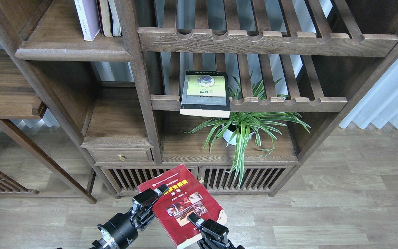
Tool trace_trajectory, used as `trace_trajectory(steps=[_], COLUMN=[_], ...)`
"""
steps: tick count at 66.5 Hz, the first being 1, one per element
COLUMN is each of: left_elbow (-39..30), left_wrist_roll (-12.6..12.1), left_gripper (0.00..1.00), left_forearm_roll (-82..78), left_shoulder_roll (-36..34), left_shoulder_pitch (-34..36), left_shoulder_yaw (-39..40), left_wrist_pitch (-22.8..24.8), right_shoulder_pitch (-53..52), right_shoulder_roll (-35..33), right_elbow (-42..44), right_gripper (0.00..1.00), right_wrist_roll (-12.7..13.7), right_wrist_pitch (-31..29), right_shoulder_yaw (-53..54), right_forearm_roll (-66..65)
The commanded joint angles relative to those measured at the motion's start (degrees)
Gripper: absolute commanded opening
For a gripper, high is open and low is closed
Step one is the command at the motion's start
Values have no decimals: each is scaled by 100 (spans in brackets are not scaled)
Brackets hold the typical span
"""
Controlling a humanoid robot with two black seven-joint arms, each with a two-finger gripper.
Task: Organize books on shelf
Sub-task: 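Lower the red book and grasp it with the left gripper, then lift the red book with the left gripper onto the upper shelf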
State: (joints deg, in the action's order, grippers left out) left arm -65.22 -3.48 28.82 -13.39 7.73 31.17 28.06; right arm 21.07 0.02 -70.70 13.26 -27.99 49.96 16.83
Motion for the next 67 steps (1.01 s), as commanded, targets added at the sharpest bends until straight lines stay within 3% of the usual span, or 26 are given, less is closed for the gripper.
trace_trajectory(steps=[1,4,7,8,9,10,12,15,29,41,49,67], left_elbow=[36,36,19,1,-8,-25,-43,-69,-657,-1212,-1230,-1107], left_wrist_roll=[14,5,-12,-12,-12,-21,-47,-65,-56,41,58,-100], left_gripper=[5,4,4,4,4,4,3,3,3,3,3,3], left_forearm_roll=[9,1,0,0,0,0,-8,-52,-307,-298,-290,-404], left_shoulder_roll=[-84,-137,-225,-303,-330,-435,-619,-892,-2570,-3573,-4109,-4409], left_shoulder_pitch=[62,97,132,150,158,185,229,273,492,668,1458,3146], left_shoulder_yaw=[21,47,126,161,171,223,319,477,1426,2306,2851,2755], left_wrist_pitch=[-6,-6,-6,-6,-6,-6,-6,-6,-6,-6,-6,-6], right_shoulder_pitch=[2,2,-15,-33,-42,-50,-51,-51,-15,-68,-77,-77], right_shoulder_roll=[-2,-2,-2,-2,-2,-2,-2,-2,-2,-2,-2,-2], right_elbow=[4,13,13,13,13,13,21,30,197,329,364,364], right_gripper=[13,24,44,57,61,74,91,99,99,99,99,99], right_wrist_roll=[1,1,1,1,1,1,-52,-69,-87,-87,-87,-87], right_wrist_pitch=[-1,-1,-1,-1,-1,-1,-1,-1,-1,-1,-1,-1], right_shoulder_yaw=[-4,-21,-30,-30,-30,-30,-4,14,5,-4,-13,-4], right_forearm_roll=[-13,-30,-127,-240,-276,-424,-601,-768,-777,-786,-795,-795])
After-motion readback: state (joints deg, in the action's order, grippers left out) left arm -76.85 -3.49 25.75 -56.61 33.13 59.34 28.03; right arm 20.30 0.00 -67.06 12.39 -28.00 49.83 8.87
